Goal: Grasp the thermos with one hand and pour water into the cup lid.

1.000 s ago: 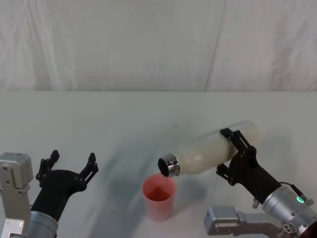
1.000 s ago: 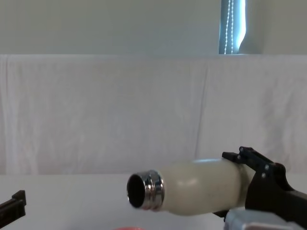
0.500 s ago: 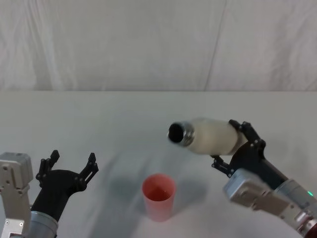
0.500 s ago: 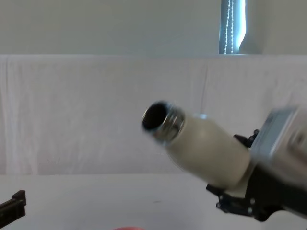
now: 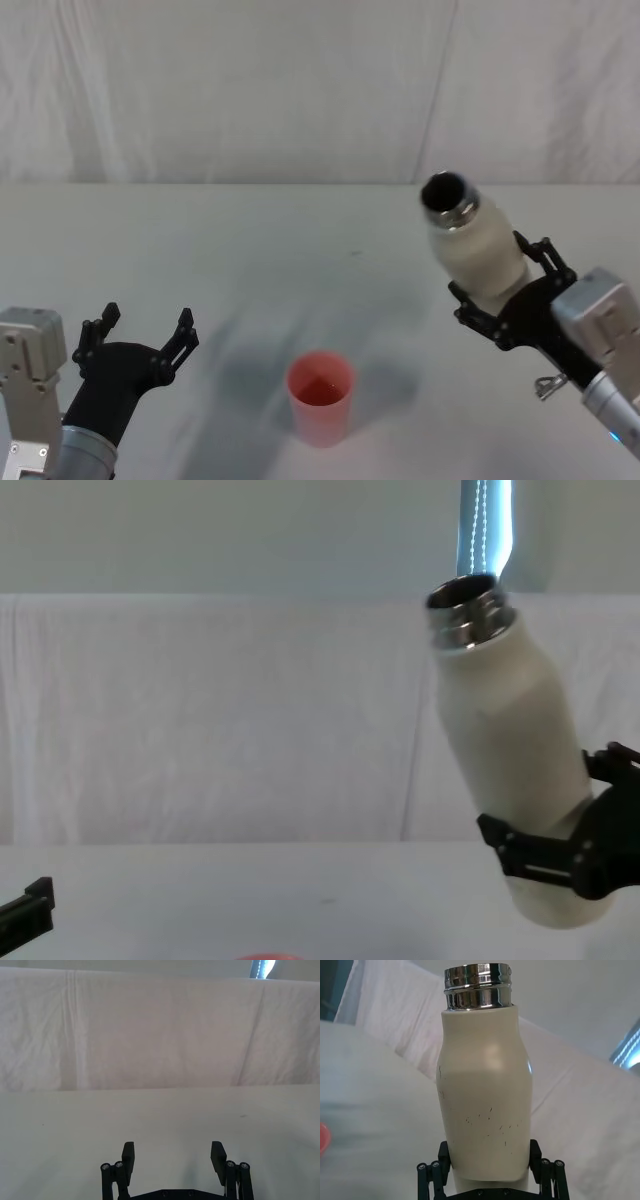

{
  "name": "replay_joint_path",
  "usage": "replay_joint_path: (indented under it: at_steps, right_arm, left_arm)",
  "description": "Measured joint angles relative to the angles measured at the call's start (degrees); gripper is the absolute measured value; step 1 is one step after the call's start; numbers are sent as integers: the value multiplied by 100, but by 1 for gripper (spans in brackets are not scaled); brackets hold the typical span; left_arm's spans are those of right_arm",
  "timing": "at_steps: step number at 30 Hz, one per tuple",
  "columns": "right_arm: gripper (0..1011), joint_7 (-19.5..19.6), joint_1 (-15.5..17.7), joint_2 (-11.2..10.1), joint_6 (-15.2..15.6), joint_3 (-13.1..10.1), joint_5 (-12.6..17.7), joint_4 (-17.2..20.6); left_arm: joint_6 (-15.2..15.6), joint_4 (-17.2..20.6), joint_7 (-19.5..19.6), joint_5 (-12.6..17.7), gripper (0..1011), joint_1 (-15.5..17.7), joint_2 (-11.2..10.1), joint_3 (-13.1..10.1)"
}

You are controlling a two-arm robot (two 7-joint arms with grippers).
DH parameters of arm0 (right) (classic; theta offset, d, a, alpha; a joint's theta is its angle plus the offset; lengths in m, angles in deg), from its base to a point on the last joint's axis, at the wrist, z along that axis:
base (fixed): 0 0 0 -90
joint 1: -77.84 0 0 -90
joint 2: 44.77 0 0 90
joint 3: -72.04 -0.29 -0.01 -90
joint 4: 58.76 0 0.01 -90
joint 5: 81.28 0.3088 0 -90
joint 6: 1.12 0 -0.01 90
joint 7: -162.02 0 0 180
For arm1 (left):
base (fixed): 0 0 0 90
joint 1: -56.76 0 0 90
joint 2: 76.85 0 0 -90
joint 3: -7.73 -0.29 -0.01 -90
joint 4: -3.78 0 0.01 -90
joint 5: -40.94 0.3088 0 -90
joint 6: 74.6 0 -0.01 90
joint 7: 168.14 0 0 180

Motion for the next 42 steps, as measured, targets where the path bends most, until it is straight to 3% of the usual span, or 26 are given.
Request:
replay_joint_path:
  at_steps: [7,13,19,23,29,42]
  right_arm:
    - [955,-231,217,51,205,-343,846,103]
    - [955,-316,369,74,270,-529,1373,112]
    - [955,-410,402,150,408,-730,2092,-44]
    - [955,-417,313,199,485,-823,2417,-231]
    - [955,-403,70,225,547,-843,2667,-633]
    - [955,-321,-528,246,411,-593,2692,-1402]
  left_arm:
    - [0,0,0,0,1001,0,0,1]
    - [0,0,0,0,1001,0,0,0]
    - [0,0,0,0,1001,0,0,0]
    - [0,0,1,0,1001,0,0,0]
    - [0,0,0,0,1001,0,0,0]
    - [0,0,0,0,1001,0,0,0]
